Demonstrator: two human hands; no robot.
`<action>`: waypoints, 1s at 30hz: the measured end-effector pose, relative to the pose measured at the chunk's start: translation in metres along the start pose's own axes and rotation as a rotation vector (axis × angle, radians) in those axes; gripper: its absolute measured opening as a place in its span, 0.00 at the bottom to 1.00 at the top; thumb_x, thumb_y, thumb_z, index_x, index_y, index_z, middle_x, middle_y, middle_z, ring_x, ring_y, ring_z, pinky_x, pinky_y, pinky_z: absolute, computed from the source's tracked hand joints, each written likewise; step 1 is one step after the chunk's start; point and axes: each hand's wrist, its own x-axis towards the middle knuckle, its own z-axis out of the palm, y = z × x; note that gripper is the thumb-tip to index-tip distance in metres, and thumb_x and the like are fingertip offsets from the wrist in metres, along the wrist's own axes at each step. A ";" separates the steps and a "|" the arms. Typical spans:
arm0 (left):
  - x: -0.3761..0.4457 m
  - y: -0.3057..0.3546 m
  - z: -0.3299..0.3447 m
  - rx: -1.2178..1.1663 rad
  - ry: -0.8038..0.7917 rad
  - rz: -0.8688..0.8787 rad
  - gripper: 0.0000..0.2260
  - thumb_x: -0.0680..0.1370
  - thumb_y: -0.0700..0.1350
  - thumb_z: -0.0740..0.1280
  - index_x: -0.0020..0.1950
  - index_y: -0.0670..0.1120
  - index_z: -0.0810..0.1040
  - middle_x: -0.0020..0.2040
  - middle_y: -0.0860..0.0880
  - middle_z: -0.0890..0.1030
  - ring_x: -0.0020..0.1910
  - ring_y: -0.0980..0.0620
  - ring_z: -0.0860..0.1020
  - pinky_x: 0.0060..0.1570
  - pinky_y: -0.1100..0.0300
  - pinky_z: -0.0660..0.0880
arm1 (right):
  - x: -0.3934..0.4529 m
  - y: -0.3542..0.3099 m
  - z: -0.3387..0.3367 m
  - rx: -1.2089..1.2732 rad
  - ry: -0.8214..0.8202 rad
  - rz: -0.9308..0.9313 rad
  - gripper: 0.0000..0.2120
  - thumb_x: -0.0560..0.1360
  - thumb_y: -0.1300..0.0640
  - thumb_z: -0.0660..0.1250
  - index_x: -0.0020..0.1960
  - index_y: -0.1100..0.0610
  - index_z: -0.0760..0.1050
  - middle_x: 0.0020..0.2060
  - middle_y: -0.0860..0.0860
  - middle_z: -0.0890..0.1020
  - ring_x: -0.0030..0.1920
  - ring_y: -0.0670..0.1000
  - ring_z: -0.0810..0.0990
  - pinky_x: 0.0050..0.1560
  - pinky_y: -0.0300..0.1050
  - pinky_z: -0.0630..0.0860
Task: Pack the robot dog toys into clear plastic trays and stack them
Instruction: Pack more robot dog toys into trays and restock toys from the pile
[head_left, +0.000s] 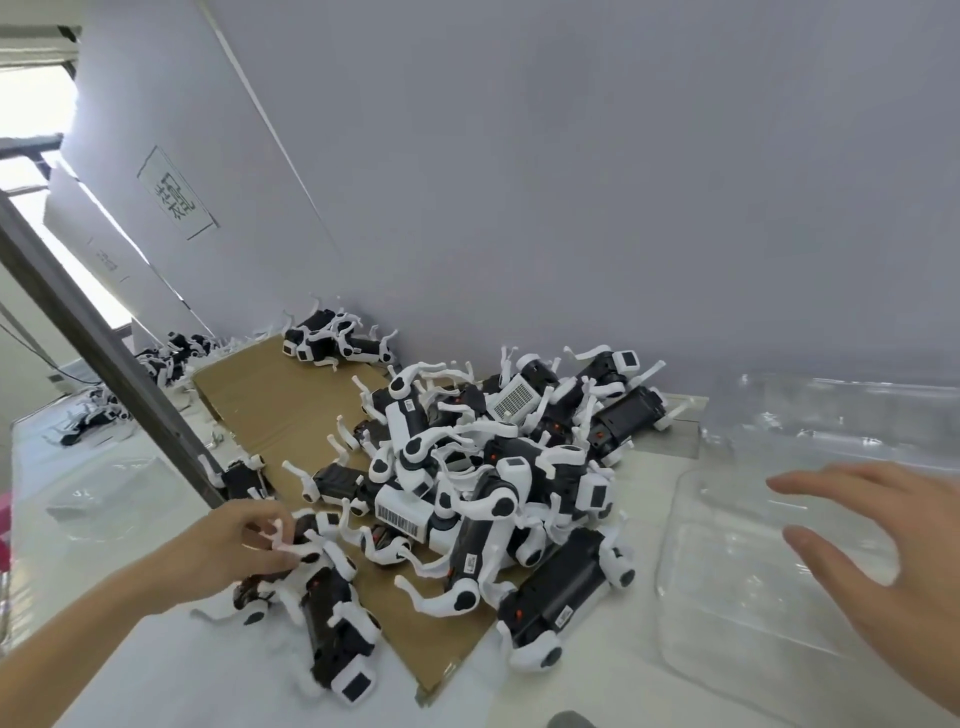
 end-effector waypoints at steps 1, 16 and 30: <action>-0.002 0.006 -0.006 -0.009 0.021 0.006 0.12 0.69 0.51 0.77 0.40 0.45 0.78 0.40 0.42 0.78 0.36 0.47 0.78 0.41 0.58 0.72 | 0.002 -0.003 -0.002 0.009 0.016 -0.001 0.15 0.69 0.34 0.56 0.55 0.20 0.65 0.50 0.26 0.72 0.54 0.54 0.76 0.49 0.57 0.73; 0.042 0.236 -0.019 -0.635 0.426 0.319 0.04 0.83 0.46 0.63 0.53 0.46 0.72 0.52 0.45 0.83 0.46 0.51 0.85 0.49 0.51 0.83 | 0.002 -0.018 -0.009 0.084 0.041 0.032 0.21 0.71 0.54 0.73 0.49 0.29 0.70 0.48 0.31 0.74 0.53 0.48 0.73 0.52 0.50 0.70; -0.026 0.343 0.158 -1.738 -0.006 0.228 0.05 0.79 0.42 0.68 0.51 0.42 0.75 0.51 0.41 0.84 0.53 0.45 0.84 0.52 0.48 0.82 | 0.007 -0.032 -0.028 0.428 0.199 0.062 0.25 0.74 0.51 0.62 0.69 0.36 0.67 0.57 0.30 0.75 0.59 0.31 0.72 0.55 0.33 0.72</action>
